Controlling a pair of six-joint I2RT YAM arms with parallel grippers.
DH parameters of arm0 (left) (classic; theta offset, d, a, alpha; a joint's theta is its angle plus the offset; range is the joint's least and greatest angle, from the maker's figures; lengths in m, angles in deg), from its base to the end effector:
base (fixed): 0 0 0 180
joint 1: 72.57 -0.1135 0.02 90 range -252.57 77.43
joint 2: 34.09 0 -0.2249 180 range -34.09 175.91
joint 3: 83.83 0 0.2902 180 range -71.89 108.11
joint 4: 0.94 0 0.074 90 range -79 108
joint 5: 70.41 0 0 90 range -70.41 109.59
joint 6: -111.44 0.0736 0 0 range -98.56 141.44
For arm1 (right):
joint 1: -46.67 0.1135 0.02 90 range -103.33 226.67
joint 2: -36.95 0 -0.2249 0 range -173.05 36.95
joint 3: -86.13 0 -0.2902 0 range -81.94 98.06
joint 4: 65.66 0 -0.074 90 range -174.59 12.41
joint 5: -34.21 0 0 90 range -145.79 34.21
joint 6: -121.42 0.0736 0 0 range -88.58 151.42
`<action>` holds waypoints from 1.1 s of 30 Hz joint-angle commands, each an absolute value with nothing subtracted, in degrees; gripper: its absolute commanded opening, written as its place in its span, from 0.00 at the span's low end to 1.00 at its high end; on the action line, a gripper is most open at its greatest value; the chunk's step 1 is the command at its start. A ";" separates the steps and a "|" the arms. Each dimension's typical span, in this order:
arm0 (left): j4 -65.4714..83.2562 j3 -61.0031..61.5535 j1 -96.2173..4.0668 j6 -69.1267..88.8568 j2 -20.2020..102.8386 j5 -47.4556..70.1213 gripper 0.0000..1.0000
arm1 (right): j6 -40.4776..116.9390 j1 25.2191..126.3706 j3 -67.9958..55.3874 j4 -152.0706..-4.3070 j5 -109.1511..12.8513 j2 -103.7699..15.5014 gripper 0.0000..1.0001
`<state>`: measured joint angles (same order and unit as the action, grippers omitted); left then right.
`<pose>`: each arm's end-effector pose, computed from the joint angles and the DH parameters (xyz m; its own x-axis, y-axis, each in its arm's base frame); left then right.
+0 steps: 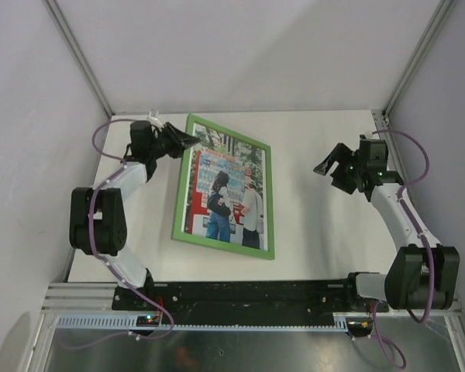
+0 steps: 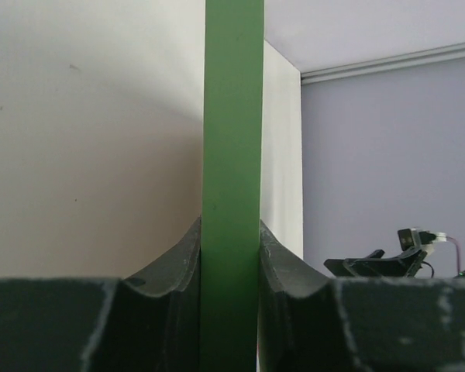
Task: Put the photo into the frame
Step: Turn over the photo frame, then place the photo frame at the center of the board.
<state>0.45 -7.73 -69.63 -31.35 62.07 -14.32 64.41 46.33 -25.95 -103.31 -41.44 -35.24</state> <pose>0.4398 -0.0637 0.1882 -0.6678 -0.6275 -0.4004 0.0485 0.5001 -0.8646 0.3488 0.0162 0.2089 -0.6576 0.5314 -0.5339 0.2139 0.8113 0.5440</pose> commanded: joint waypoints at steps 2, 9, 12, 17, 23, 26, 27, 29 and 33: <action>-25.97 -14.65 -69.67 -41.91 63.14 -17.69 0.00 | 63.24 48.71 -28.12 -96.17 -36.12 -38.86 0.83; -41.28 -20.57 -69.67 -48.20 69.62 -17.38 0.02 | 62.47 50.52 -29.63 -92.50 -33.11 -43.07 0.84; -43.97 -21.09 -69.73 -49.65 72.42 -17.72 0.21 | 62.49 50.92 -30.49 -90.77 -31.86 -44.60 0.84; -45.20 -21.47 -69.75 -49.97 75.18 -18.24 0.56 | 62.43 51.69 -31.77 -88.84 -31.13 -46.30 0.84; -41.31 -20.75 -70.16 -47.61 76.99 -18.45 0.78 | 61.93 52.70 -32.01 -88.20 -31.22 -47.79 0.84; -32.53 -19.26 -70.20 -42.24 76.02 -17.01 0.83 | 61.65 53.08 -32.20 -88.24 -31.59 -48.19 0.85; -29.01 -18.59 -70.20 -39.62 75.28 -15.93 0.84 | 61.56 53.21 -32.29 -88.23 -31.74 -48.29 0.85; -19.97 -16.58 -70.20 -33.90 73.76 -13.11 0.85 | 61.50 53.34 -32.46 -88.10 -31.94 -48.48 0.85; -2.08 -10.88 -69.82 -23.83 71.96 -4.94 0.87 | 61.52 54.06 -32.54 -87.90 -32.68 -49.03 0.85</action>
<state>-17.80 -17.70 -69.94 -36.53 77.66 -12.72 62.64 53.28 -32.38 -89.78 -32.22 -48.04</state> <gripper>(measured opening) 0.863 0.843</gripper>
